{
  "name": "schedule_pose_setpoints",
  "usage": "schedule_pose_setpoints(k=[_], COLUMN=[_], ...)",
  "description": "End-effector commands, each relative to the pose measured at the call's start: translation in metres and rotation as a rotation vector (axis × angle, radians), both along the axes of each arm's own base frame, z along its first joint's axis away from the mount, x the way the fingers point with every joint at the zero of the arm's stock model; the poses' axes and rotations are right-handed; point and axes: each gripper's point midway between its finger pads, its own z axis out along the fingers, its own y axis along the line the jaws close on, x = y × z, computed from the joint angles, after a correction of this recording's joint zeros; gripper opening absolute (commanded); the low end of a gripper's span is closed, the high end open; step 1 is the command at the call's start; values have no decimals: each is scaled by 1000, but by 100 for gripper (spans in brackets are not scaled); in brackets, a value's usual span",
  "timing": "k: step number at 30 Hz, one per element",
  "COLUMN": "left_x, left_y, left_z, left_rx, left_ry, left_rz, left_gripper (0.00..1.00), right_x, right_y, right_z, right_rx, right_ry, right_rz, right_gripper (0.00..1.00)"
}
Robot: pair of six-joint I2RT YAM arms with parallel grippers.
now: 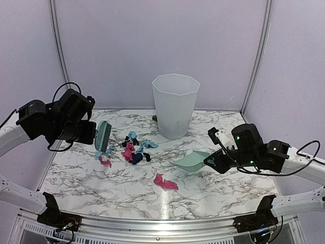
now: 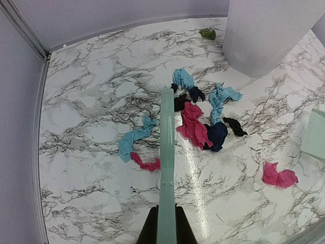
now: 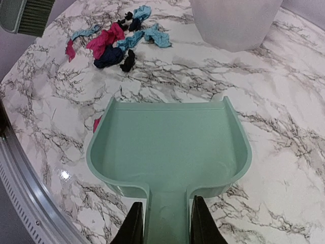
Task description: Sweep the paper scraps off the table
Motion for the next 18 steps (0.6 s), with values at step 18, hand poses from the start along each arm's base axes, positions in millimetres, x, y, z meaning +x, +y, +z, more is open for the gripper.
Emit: schedule_pose_setpoints(k=[18], left_x=[51], left_y=[-59], left_z=[-66], left_rx=[234], left_ry=[234], left_rz=[-282], left_gripper=[0], right_x=[-76], right_y=[-4], right_z=[-27], right_rx=[-107], right_ry=[295], right_rz=[49], right_gripper=[0])
